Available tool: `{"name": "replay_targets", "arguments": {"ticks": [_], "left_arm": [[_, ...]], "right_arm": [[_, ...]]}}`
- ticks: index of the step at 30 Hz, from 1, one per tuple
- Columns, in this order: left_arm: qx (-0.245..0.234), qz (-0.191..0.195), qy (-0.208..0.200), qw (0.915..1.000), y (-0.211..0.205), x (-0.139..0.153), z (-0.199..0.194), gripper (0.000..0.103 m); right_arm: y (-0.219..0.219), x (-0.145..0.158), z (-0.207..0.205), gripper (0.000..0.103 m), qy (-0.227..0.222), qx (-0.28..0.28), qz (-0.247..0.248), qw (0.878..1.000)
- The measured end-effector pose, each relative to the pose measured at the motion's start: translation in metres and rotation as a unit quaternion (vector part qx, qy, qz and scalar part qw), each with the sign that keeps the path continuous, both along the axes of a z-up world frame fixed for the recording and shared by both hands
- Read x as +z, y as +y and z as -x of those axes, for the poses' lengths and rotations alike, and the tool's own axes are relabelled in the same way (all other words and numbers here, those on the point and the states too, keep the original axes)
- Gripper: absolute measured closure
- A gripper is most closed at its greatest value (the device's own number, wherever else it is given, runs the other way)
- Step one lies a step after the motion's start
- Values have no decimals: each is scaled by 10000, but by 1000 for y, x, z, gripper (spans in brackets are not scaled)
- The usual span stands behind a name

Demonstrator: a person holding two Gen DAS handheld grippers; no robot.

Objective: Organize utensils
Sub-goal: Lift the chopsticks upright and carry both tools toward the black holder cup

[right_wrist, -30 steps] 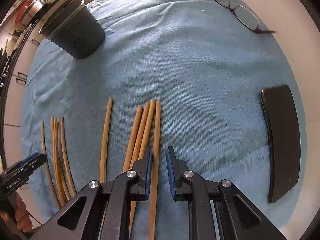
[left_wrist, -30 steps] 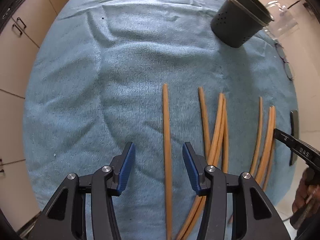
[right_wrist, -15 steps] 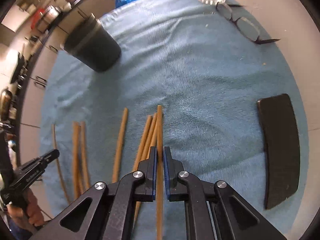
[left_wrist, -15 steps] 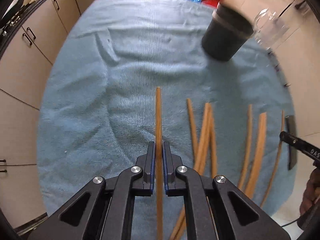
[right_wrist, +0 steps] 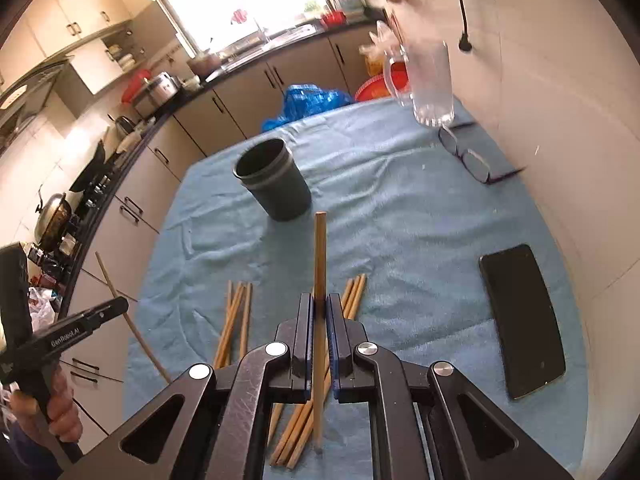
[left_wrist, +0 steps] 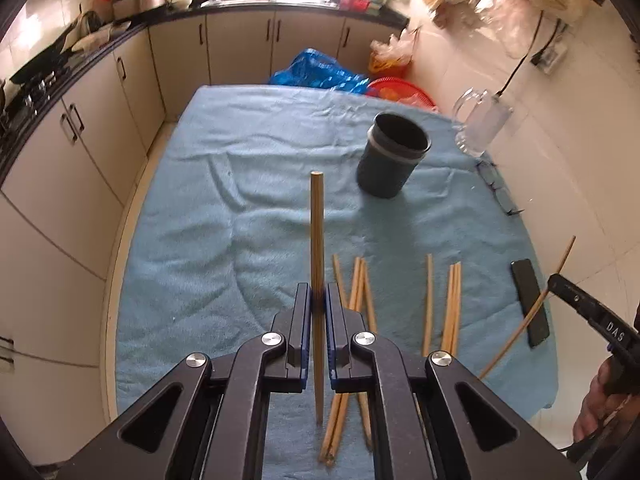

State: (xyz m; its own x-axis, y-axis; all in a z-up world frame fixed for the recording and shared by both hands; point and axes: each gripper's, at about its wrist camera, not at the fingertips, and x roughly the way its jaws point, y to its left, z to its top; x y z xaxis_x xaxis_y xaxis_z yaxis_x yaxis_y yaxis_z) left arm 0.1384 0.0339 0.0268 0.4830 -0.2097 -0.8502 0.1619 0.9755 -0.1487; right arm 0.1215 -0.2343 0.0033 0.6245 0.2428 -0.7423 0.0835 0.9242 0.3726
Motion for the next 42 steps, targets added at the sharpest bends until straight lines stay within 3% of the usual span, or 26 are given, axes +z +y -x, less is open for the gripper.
{"name": "replay_targets", "arguments": {"ticks": [21, 33, 42], "left_arm": [[-189, 233, -564, 9980, -5, 52, -11, 97], [-337, 542, -783, 9949, -24, 98, -51, 97], [-243, 553, -1044, 9927, -42, 130, -98, 97]], "right_arm": [[-6, 54, 2, 97, -820, -123, 74, 9965], [-18, 102, -35, 97, -1108, -2, -95, 9938], [-20, 129, -81, 96, -1289, 9, -217, 9914]]}}
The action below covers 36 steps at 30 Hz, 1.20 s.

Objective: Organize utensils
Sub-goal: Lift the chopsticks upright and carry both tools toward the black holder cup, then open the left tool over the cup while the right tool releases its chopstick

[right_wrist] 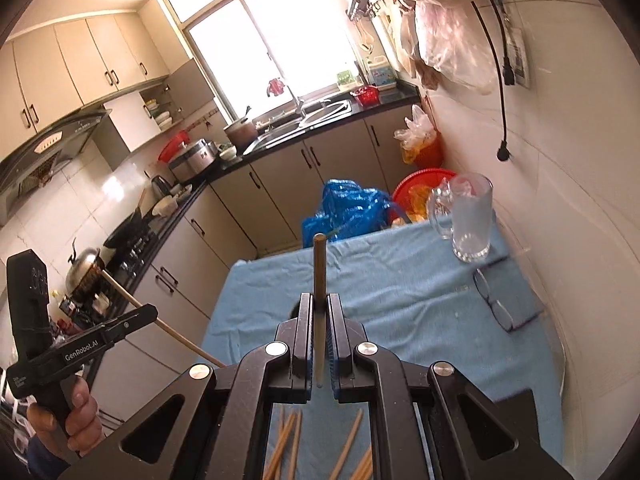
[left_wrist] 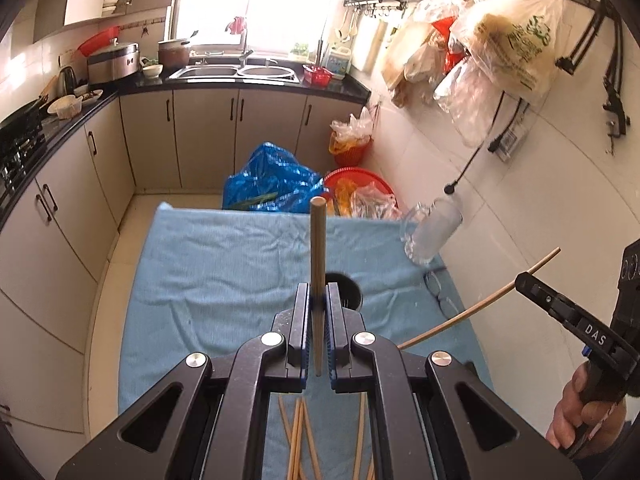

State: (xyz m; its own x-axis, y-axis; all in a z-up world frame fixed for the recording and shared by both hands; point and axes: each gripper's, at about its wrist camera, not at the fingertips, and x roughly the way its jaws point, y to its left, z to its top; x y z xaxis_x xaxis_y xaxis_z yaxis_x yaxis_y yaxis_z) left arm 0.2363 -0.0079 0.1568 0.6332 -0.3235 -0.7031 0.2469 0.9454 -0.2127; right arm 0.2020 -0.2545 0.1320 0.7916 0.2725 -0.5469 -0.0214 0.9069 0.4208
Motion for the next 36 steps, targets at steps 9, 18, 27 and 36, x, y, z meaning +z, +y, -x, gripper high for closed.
{"name": "replay_targets", "arguments": {"ticks": [9, 18, 27, 36], "left_arm": [[113, -3, -75, 9999, -23, 6, -55, 97], [264, -25, 250, 9993, -41, -37, -96, 97], [311, -110, 696, 9970, -44, -85, -115, 97], [302, -73, 656, 9974, -39, -82, -115, 84]], "right_arm": [[4, 15, -59, 96, -137, -34, 91, 9999], [13, -15, -116, 96, 221, 40, 126, 9997], [23, -69, -150, 96, 888, 212, 111, 9958], [23, -71, -156, 94, 911, 151, 96, 9957]]}}
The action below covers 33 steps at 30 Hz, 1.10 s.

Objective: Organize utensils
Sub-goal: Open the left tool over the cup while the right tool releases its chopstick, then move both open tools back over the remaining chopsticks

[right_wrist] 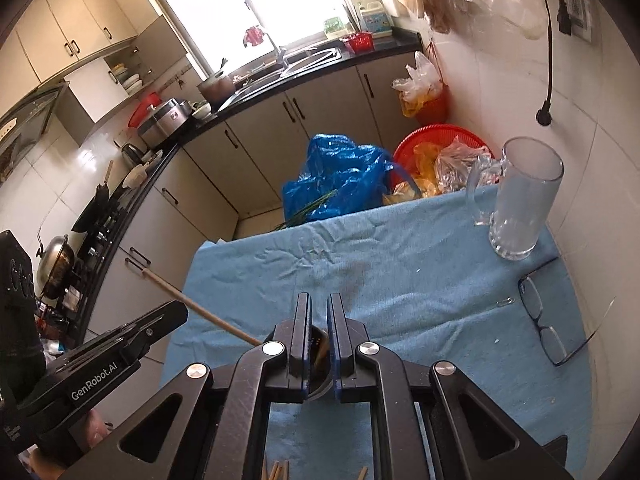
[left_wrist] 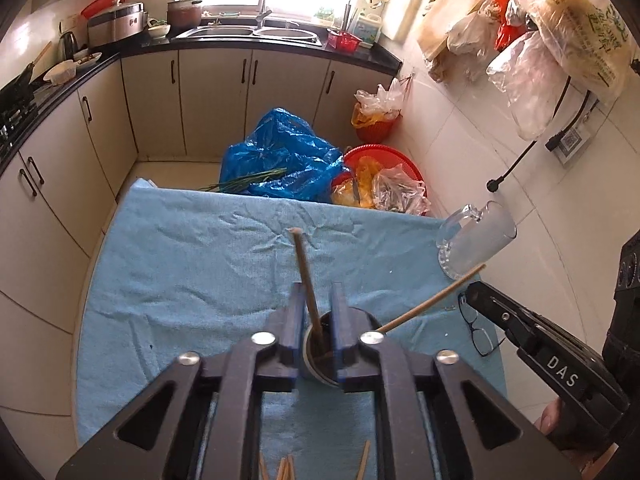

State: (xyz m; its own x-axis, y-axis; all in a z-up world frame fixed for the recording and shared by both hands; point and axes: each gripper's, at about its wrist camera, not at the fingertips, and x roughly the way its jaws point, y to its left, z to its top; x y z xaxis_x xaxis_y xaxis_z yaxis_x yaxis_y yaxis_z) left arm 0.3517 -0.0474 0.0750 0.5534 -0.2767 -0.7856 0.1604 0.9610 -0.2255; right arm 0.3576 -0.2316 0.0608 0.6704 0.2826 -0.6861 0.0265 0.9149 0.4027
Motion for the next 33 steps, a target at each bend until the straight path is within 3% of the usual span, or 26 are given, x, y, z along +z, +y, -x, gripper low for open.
{"name": "replay_targets", "arguments": {"ticks": [10, 16, 23, 33], "left_arm": [[66, 14, -379, 9993, 22, 32, 27, 74], [100, 45, -359, 9993, 44, 31, 57, 72], [15, -178, 28, 9998, 58, -8, 100, 71], [-77, -325, 959, 9948, 87, -100, 176, 71]], "right_arm": [[-16, 32, 35, 90, -331, -219, -91, 9992], [-18, 21, 68, 85, -146, -187, -189, 9995], [-7, -33, 113, 82, 495, 11, -208, 9986], [-14, -124, 182, 82, 1456, -227, -204, 9889]]}}
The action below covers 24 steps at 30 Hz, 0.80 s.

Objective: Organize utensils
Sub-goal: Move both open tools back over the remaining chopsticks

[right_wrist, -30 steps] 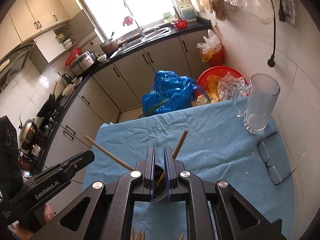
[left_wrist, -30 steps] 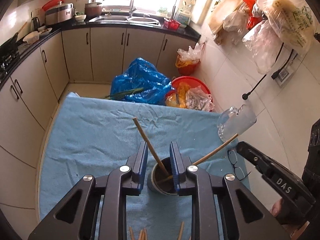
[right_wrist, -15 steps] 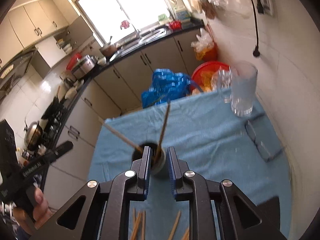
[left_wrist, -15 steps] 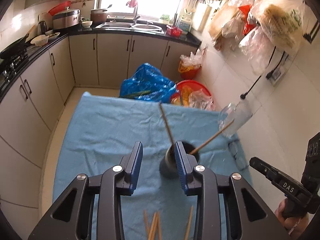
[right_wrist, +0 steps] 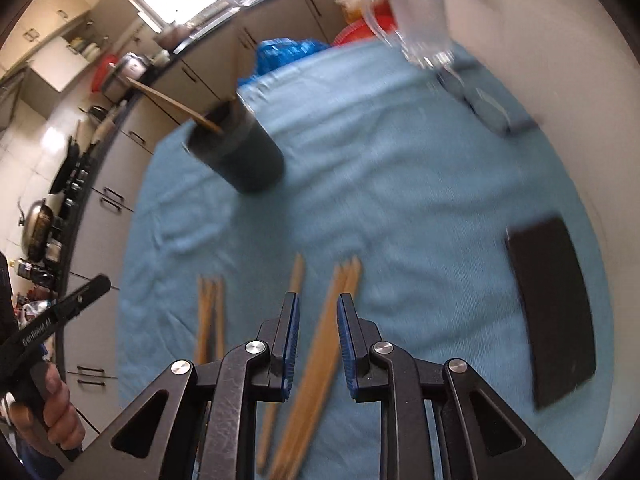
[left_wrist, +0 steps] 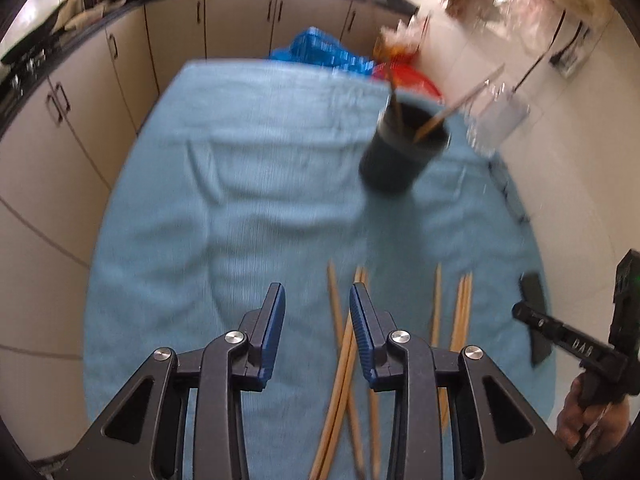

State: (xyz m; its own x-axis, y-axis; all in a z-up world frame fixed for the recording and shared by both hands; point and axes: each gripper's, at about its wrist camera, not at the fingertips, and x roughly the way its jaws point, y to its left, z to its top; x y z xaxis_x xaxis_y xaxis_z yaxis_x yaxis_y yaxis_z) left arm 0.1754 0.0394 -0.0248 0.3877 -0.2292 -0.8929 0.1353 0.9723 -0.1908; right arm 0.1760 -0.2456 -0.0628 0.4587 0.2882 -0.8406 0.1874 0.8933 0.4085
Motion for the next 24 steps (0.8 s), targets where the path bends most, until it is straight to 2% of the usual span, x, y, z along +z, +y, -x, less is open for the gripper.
{"name": "replay_targets", "arguments": {"ticks": [5, 9, 15, 24], "left_arm": [[-86, -15, 482, 9988, 14, -43, 42, 71], [-171, -83, 728, 9972, 16, -62, 61, 71], [-458, -115, 631, 9969, 10, -57, 70, 71], [-547, -197, 580, 9966, 14, -52, 70, 71]], "right_arm": [[-5, -30, 36, 82, 342, -149, -69, 9993], [-1, -49, 58, 82, 560, -225, -211, 9980], [-1, -55, 65, 82, 598, -350, -477, 9965], [21, -55, 35, 82, 590, -179, -373, 9974]]}}
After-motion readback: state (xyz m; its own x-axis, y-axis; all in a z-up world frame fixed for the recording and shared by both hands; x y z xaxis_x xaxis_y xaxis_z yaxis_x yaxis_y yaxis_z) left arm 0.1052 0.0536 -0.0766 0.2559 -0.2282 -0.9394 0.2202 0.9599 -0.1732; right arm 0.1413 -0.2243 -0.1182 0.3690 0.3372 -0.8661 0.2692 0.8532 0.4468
